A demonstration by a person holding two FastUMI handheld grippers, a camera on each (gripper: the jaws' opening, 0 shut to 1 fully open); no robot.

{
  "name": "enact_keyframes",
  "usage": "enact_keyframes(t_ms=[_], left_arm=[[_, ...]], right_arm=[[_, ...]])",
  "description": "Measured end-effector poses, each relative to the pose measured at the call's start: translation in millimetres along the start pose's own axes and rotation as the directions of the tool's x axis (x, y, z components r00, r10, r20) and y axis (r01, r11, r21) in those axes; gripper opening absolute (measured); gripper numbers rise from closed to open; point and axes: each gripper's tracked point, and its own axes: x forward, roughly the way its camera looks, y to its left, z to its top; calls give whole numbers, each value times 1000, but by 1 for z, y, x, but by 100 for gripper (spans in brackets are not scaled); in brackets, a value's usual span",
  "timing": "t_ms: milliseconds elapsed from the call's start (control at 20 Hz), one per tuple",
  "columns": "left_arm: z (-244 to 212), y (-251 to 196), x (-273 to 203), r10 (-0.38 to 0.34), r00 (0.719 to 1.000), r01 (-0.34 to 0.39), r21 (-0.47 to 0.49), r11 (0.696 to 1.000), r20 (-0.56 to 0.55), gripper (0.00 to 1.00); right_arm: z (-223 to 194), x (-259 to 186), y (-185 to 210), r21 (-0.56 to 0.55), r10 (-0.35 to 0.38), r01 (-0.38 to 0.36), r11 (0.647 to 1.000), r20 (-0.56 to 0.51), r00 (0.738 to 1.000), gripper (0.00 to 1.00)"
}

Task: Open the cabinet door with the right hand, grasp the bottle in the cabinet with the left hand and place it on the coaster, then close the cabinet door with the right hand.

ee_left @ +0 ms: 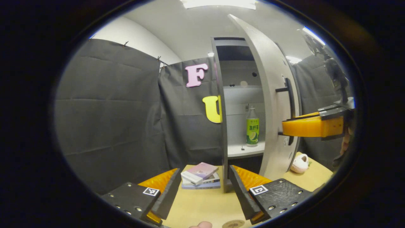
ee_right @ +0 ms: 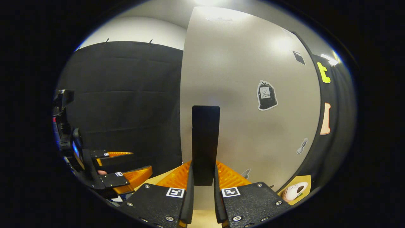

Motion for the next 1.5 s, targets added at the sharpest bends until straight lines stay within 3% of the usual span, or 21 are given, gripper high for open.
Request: enact_keyframes(t_ms=[200,250,300,550,950,1050,1100,1150,1250,1350,1400,1450,1500], left_arm=[[-1,-24,5,-29,1000,29,-21,999,-1,87],[0,-31,8,-39,999,39,-24,999,1,82],[0,-38,10,-50,999,50,-24,998,1,87],[6,-77,33,-97,995,97,-29,995,9,87],[19,-150,80,-167,985,169,-46,985,37,88],[27,-170,92,-195,979,197,-35,980,56,92],[32,-177,98,-199,978,201,-27,979,66,87],[35,-182,106,-199,977,201,-19,979,72,92],[39,-198,122,-207,976,209,-18,978,71,87],[42,-211,140,-209,975,210,-7,978,74,92],[42,-216,150,-208,975,209,4,978,75,83],[42,-221,160,-204,976,203,14,979,76,92],[42,-226,170,-202,976,201,22,979,75,87]], right_arm=[[-2,-8,-6,5,11,-11,1000,4,1000,28],[-3,-10,-7,5,6,-6,1000,6,1000,28],[-4,-10,-9,3,1,-1,1000,8,1000,29],[-6,-17,-17,12,-26,26,1000,11,1000,28],[-7,-44,-26,36,-147,147,988,-8,989,27],[-9,-46,-29,58,-177,178,982,-18,984,27],[-10,-48,-30,72,-192,193,979,-24,981,27],[-11,-50,-31,82,-206,208,975,-29,978,27],[-15,-55,-34,93,-235,238,967,-39,971,27],[-17,-60,-31,90,-245,248,965,-37,969,26],[-17,-61,-26,85,-242,244,966,-30,970,27],[-19,-65,-24,66,-262,263,963,-28,965,27],[-20,-66,-24,41,-279,280,959,-26,960,28]])
